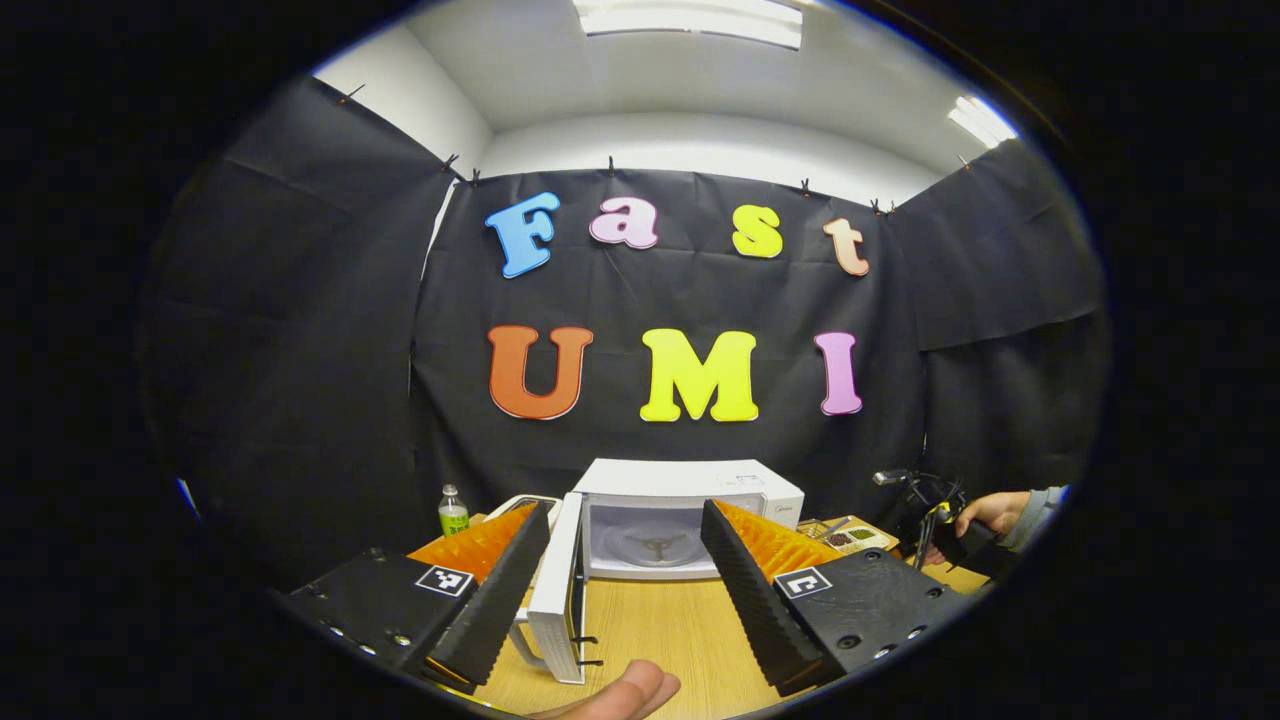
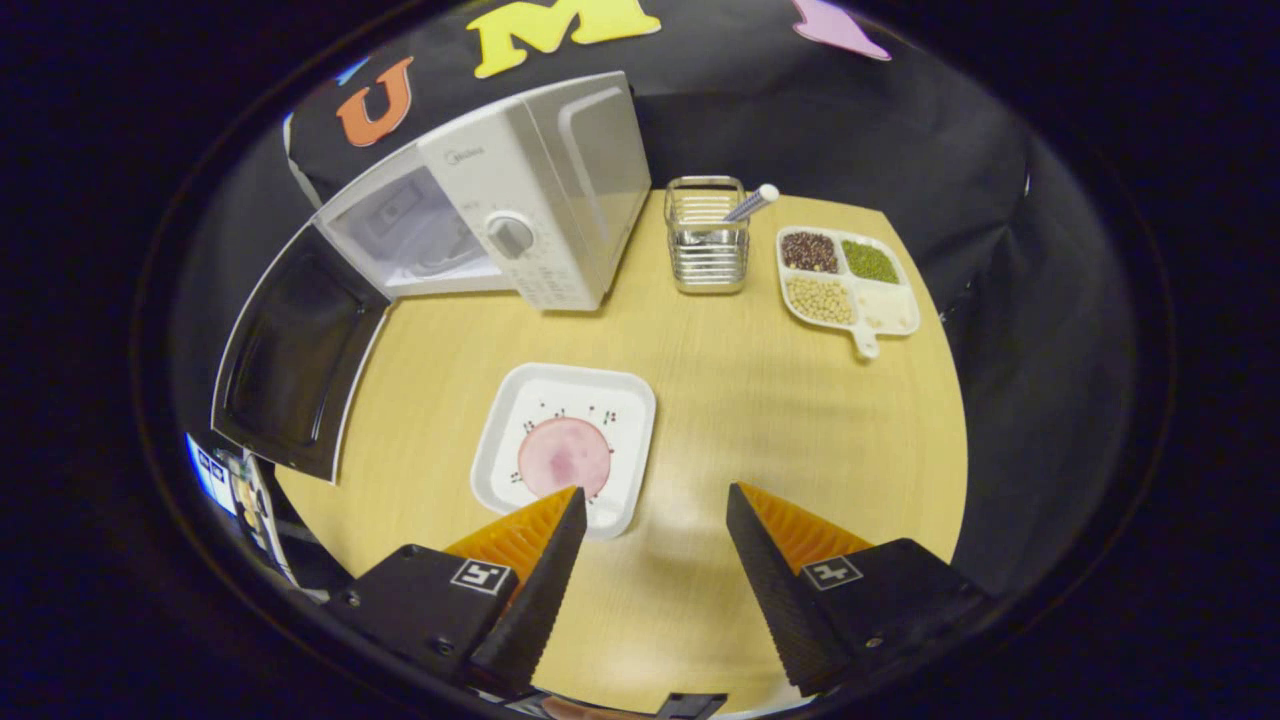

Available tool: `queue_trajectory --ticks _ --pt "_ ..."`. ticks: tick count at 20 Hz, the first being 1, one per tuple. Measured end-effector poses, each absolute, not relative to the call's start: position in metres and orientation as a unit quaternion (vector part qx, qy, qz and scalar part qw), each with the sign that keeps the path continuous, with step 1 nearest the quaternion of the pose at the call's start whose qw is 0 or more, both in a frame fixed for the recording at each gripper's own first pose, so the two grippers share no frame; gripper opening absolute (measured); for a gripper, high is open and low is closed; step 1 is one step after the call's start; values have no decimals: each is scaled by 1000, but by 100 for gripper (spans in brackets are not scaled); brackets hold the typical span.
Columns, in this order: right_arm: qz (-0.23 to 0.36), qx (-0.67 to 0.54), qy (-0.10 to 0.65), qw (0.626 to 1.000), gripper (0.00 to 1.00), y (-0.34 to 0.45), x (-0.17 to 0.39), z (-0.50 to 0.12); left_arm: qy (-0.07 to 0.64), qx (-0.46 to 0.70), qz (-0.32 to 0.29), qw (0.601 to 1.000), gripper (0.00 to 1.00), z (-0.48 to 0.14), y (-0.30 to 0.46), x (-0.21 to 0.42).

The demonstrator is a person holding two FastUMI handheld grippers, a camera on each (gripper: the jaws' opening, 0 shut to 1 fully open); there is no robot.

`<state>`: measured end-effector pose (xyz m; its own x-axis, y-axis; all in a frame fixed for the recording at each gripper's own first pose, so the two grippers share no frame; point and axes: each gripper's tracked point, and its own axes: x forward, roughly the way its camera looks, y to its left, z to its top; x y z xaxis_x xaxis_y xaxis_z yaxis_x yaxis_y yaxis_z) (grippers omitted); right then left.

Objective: Open the microwave oven with the left hand, put the food in, and close the microwave oven.

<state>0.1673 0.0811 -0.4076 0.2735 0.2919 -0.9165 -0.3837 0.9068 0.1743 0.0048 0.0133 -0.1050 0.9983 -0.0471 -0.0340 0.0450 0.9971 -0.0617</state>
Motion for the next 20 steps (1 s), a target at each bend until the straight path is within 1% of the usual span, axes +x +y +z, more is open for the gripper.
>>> queue_trajectory --ticks 1,2,3,4,5,6,8,9,10,11,12,13,14,15,16,17,18,19,20 --pt "219 -38 574 788 90 87 171 -417 22 -29 -18 999 94 -108 14 4" --pt "225 -34 582 781 78 92 173 -425 25 -31 -14 999 93 -109 14 3" --pt "228 -29 591 773 86 98 175 -432 24 -36 -13 999 93 -108 13 2" --pt "229 -23 599 767 84 102 176 -439 23 -39 -16 999 93 -108 11 2" --pt "228 -20 604 763 70 105 179 -445 27 -39 -20 999 93 -111 8 2" --pt "229 -19 609 759 80 108 181 -449 31 -39 -22 999 93 -115 8 2" --pt "229 -21 611 758 75 111 187 -456 33 -32 -22 999 93 -119 9 3" --pt "230 -17 613 756 69 113 188 -457 32 -24 -20 999 93 -119 11 2" --pt "233 -11 620 749 65 116 187 -460 29 -17 -17 999 94 -120 13 2" --pt "233 1 627 743 67 119 187 -461 27 -10 -15 999 94 -121 13 0" --pt "234 8 635 736 53 123 187 -464 26 -8 -13 1000 93 -121 14 0" --pt "237 5 642 729 35 121 187 -469 25 -8 -12 1000 93 -122 15 0" --pt "236 3 647 725 31 119 187 -472 24 -10 -12 1000 93 -122 15 -1" --pt "234 2 657 716 24 117 185 -477 23 -13 -13 1000 93 -123 16 0" --pt "229 12 657 718 30 117 189 -476 22 -15 -13 1000 93 -124 17 0" --pt "231 15 661 714 14 117 189 -478 22 -18 -13 1000 93 -125 19 1" --pt "230 16 664 711 19 113 191 -476 25 -21 -12 999 93 -128 21 3" --pt "237 16 666 707 8 114 192 -477 26 -23 -8 999 93 -130 22 4" --pt "239 15 666 706 6 118 194 -482 25 -25 -3 999 94 -130 25 5"
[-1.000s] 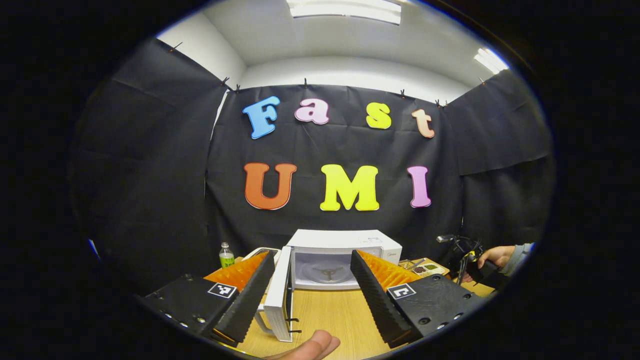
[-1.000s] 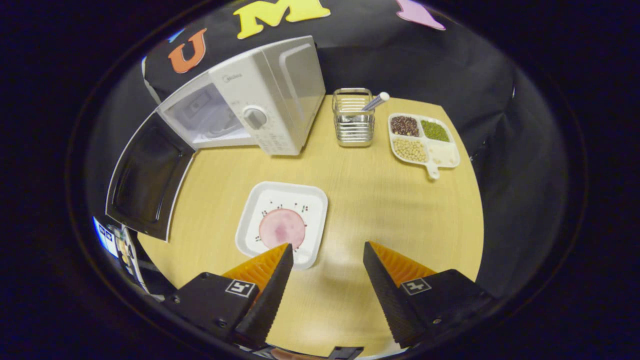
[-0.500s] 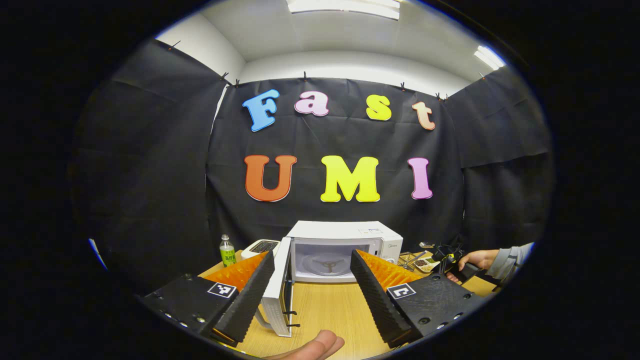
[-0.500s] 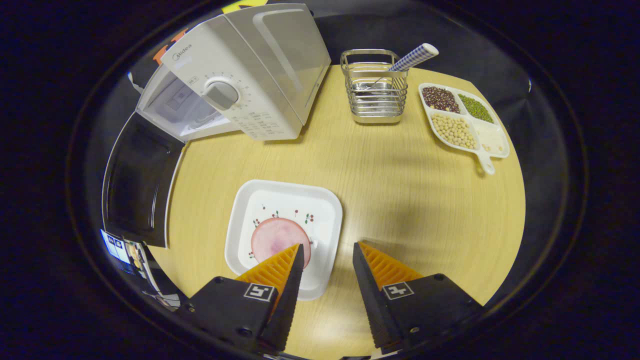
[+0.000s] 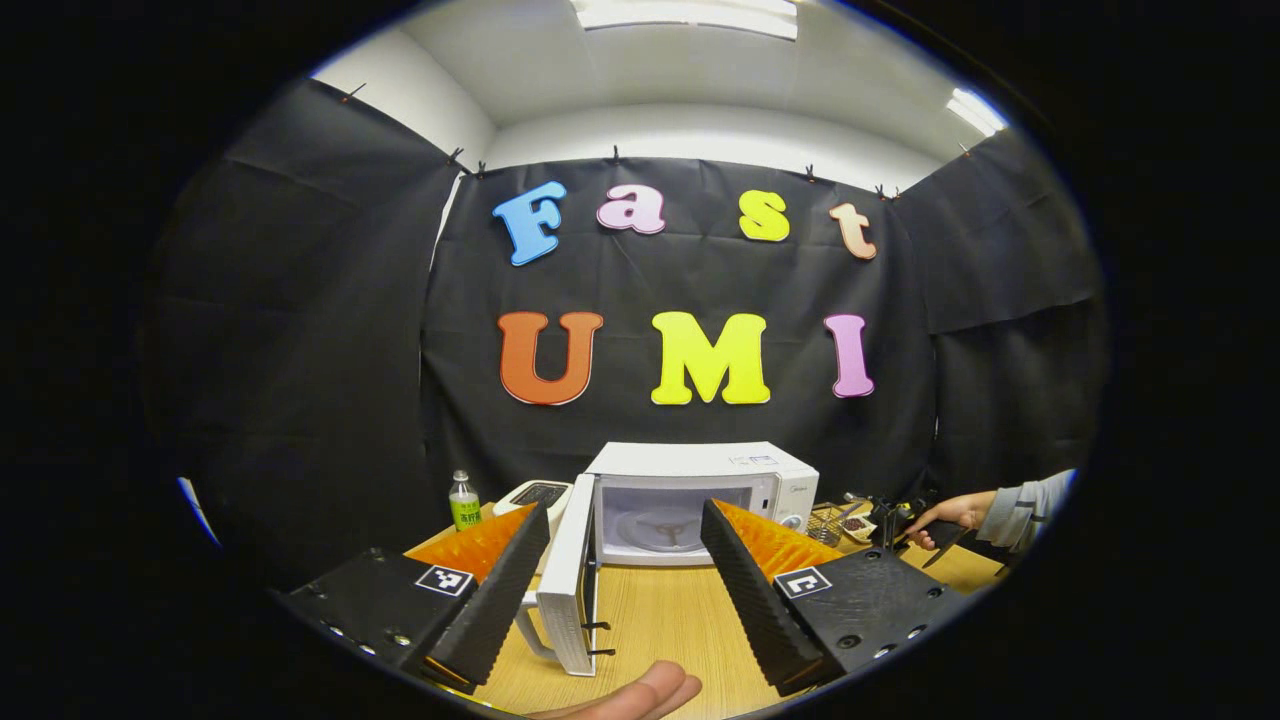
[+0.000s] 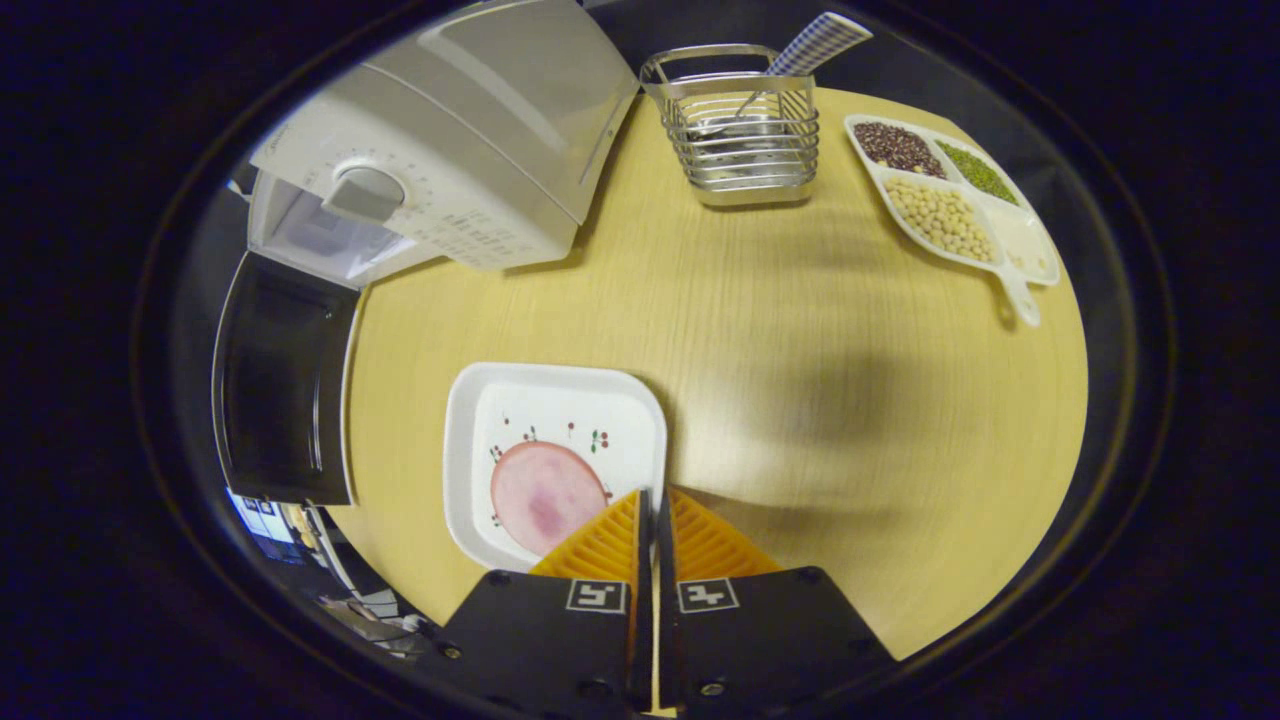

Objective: Open the microwave oven with the left hand, put the food in, and close the microwave oven.

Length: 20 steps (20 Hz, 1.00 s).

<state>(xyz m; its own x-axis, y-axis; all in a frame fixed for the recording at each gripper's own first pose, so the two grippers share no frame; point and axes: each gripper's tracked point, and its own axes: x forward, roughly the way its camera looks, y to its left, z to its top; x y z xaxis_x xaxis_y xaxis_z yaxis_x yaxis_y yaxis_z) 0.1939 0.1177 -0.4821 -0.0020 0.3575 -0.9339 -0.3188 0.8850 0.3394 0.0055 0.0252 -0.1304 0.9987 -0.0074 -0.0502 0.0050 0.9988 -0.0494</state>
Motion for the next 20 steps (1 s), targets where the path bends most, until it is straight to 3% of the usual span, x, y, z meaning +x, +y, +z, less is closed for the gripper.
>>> queue_trajectory --ticks 6,10,15,20 --pt "244 21 662 709 4 116 193 -480 27 -15 13 999 93 -134 22 1" --pt "262 132 658 694 4 115 175 -477 11 -15 5 1000 93 -122 18 -13" --pt "244 201 636 704 4 114 164 -463 -5 -14 7 1000 93 -113 25 -23" --pt "265 273 614 692 4 142 136 -418 2 -19 2 1000 94 -123 23 -22"
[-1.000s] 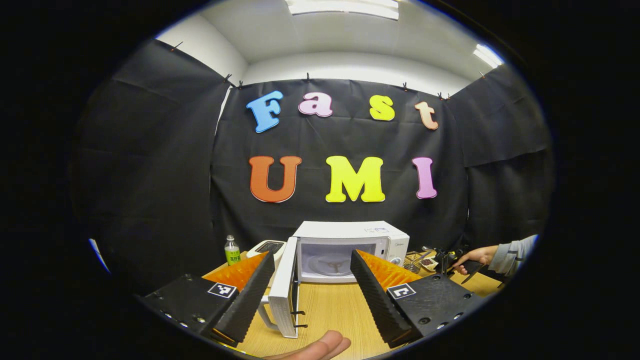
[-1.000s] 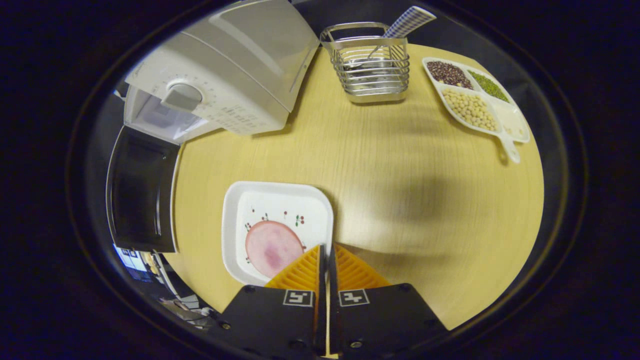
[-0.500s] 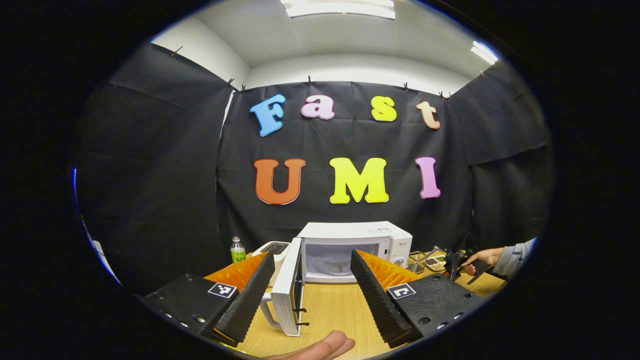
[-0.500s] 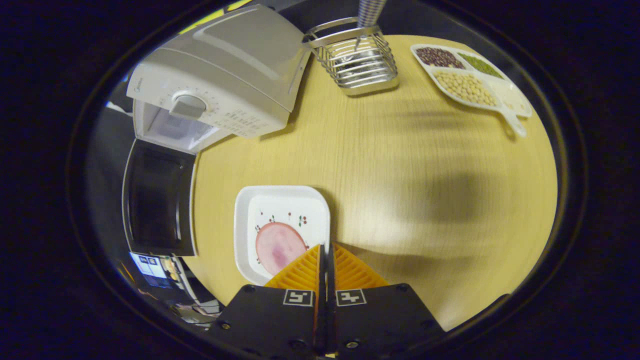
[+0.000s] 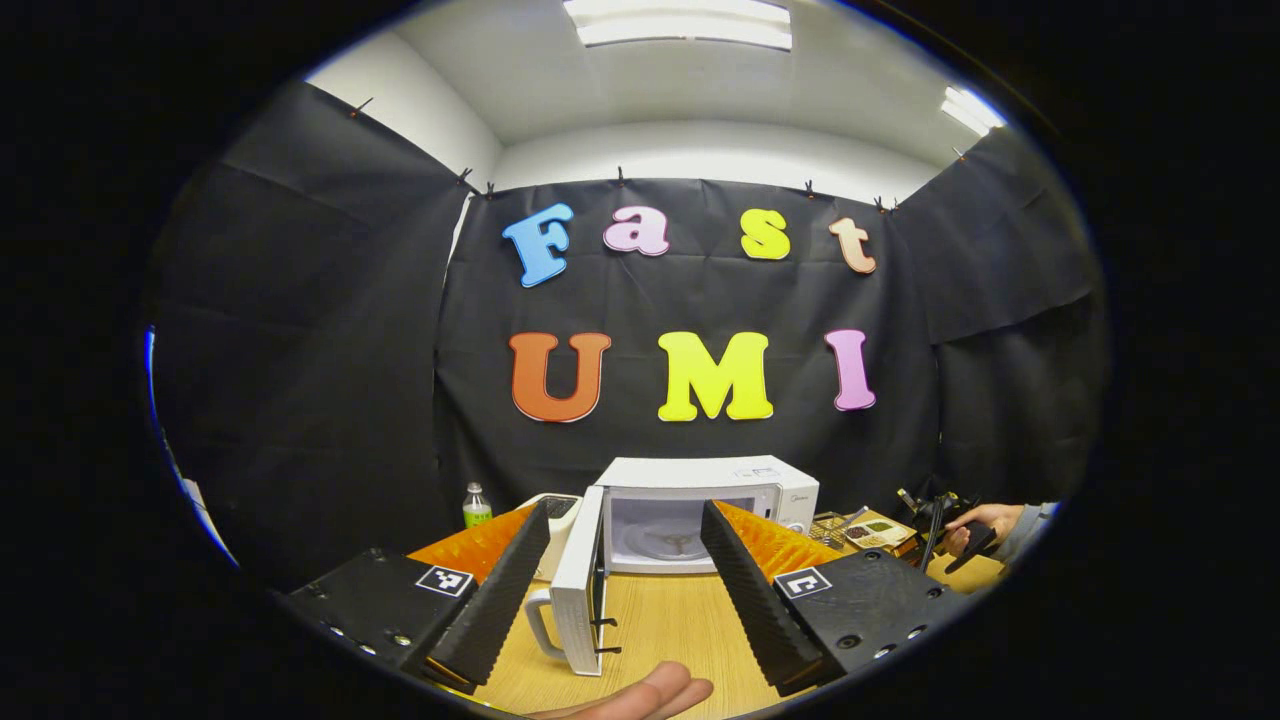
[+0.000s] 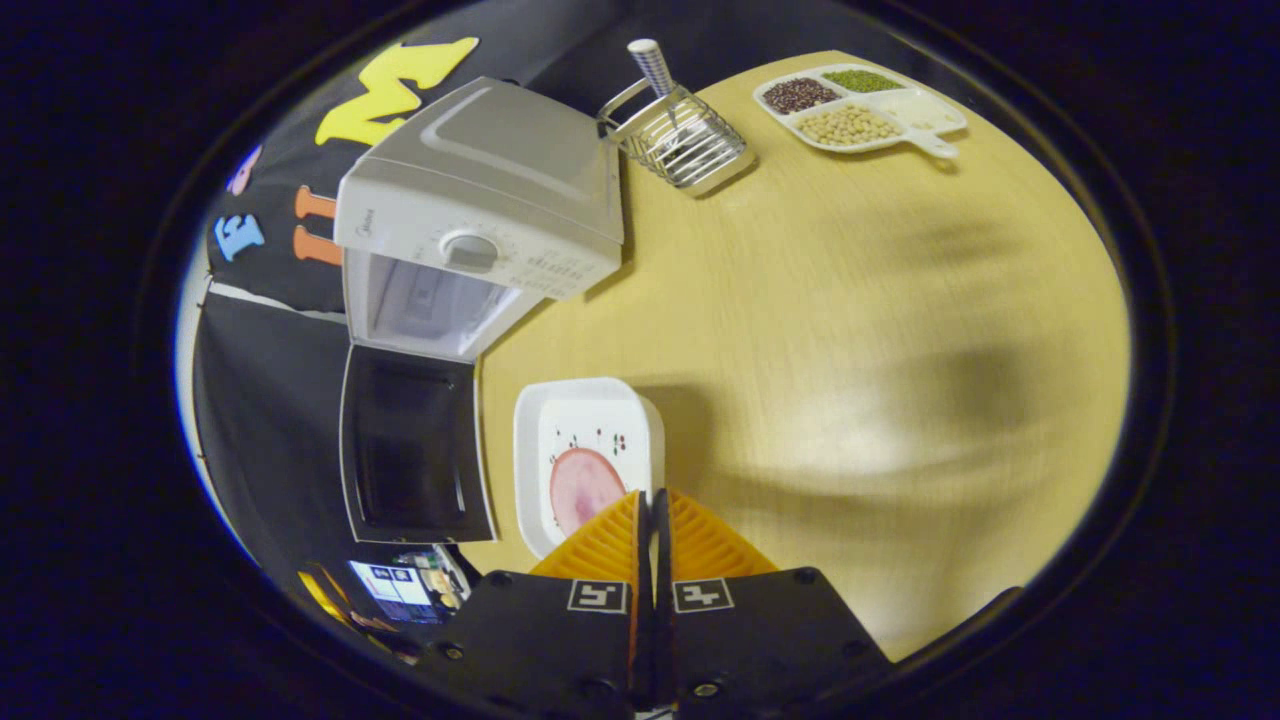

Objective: Open the microwave oven with the left hand, put the food in, and close the microwave oven.

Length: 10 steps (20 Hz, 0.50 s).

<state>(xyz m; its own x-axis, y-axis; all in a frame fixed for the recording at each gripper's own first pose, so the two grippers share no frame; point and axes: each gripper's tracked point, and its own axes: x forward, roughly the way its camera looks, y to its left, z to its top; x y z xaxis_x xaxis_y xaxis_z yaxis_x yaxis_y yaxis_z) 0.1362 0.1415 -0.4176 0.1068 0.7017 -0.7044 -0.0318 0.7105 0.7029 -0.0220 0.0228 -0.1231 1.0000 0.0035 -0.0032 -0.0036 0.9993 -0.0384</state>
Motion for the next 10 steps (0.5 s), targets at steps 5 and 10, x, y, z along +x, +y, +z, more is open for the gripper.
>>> queue_trajectory --ticks 5,10 --pt "238 321 587 704 4 191 135 -400 1 -25 12 1000 93 -127 36 -23" --pt "180 357 561 725 4 246 138 -399 11 -25 27 999 93 -135 57 -29"
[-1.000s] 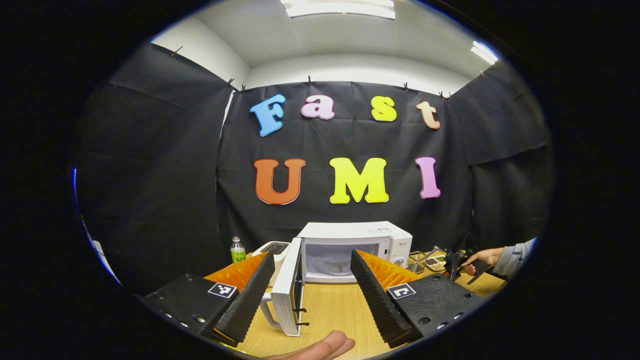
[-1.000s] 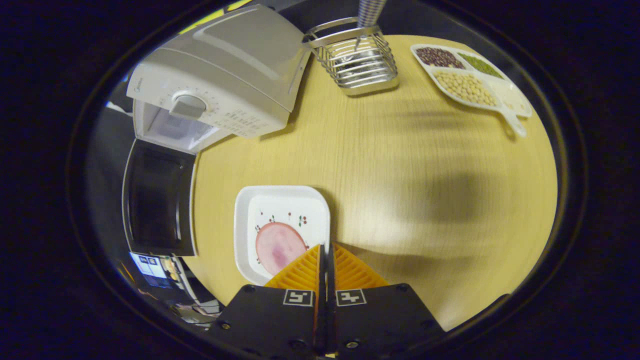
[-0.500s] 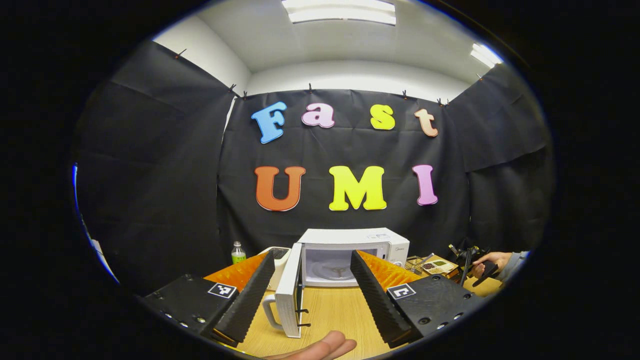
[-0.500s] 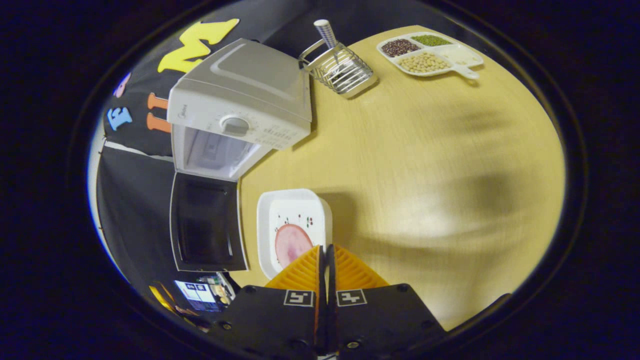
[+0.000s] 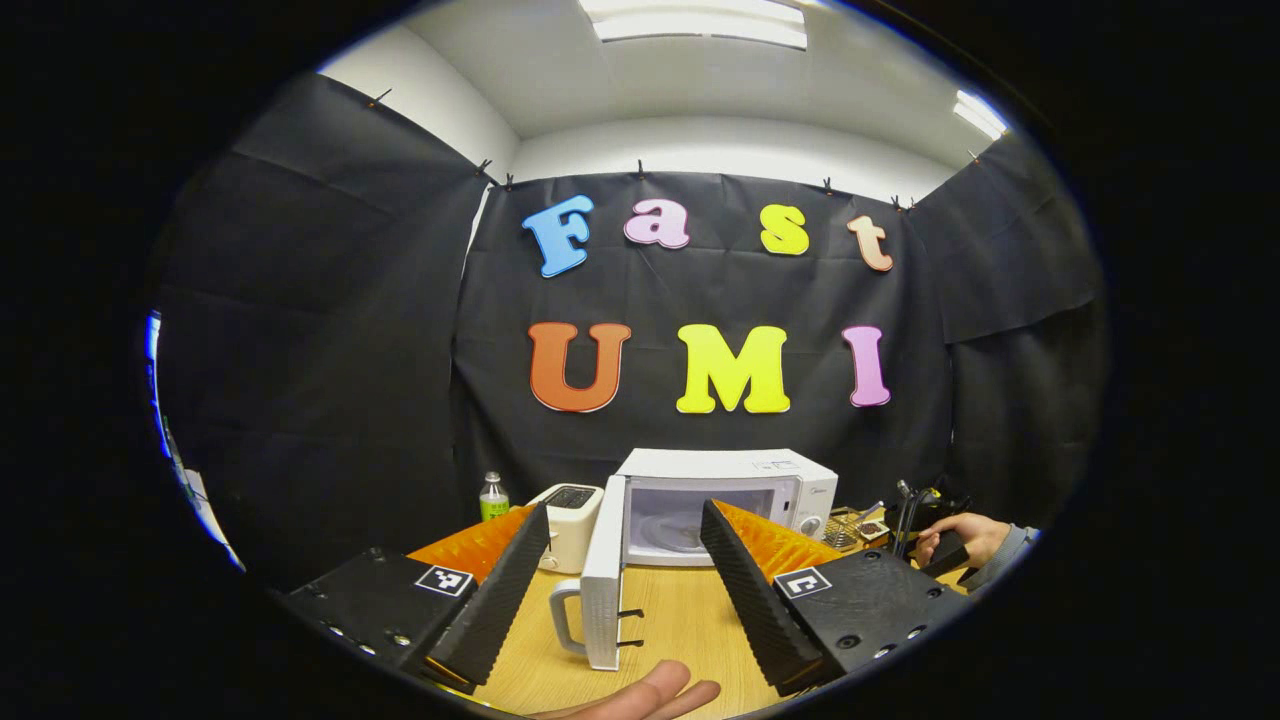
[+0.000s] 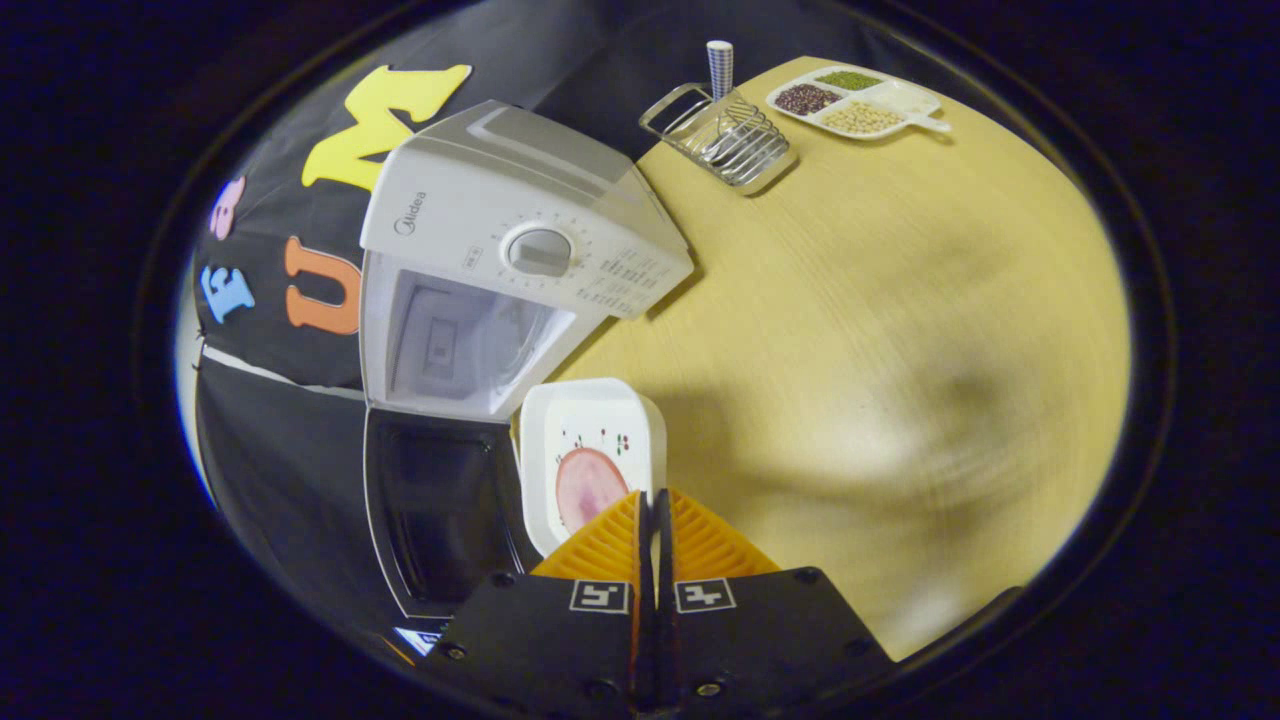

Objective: Open the microwave oven with the left hand, put the food in, and close the microwave oven.

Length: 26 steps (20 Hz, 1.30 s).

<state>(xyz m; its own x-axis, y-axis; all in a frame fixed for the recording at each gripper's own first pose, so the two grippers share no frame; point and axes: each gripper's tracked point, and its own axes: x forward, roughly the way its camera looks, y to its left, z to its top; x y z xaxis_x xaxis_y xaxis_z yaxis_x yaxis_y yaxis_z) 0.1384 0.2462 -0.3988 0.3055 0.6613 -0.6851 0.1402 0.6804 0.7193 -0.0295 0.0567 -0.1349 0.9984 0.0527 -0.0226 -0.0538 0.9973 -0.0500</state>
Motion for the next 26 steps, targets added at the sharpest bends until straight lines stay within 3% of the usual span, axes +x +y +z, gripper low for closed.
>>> queue_trajectory --ticks 3,8,12,15,18,19,20,26 --pt "168 403 552 710 4 286 140 -396 13 -16 40 999 93 -137 72 -39" --pt "105 463 504 722 4 319 168 -391 3 -22 50 999 93 -134 91 -53" --pt "102 500 477 716 4 370 175 -377 4 -12 69 998 93 -136 109 -58" --pt "85 518 444 726 0 400 193 -376 7 -8 73 997 93 -142 113 -54" --pt "92 532 411 735 4 430 214 -379 14 -9 69 997 94 -153 114 -47" --pt "91 534 398 740 0 436 223 -382 16 -10 70 997 94 -156 115 -46" --pt "83 537 378 749 4 440 233 -383 19 -14 69 997 93 -159 116 -44" --pt "52 552 264 790 6 443 293 -394 28 -22 70 997 93 -169 120 -36"
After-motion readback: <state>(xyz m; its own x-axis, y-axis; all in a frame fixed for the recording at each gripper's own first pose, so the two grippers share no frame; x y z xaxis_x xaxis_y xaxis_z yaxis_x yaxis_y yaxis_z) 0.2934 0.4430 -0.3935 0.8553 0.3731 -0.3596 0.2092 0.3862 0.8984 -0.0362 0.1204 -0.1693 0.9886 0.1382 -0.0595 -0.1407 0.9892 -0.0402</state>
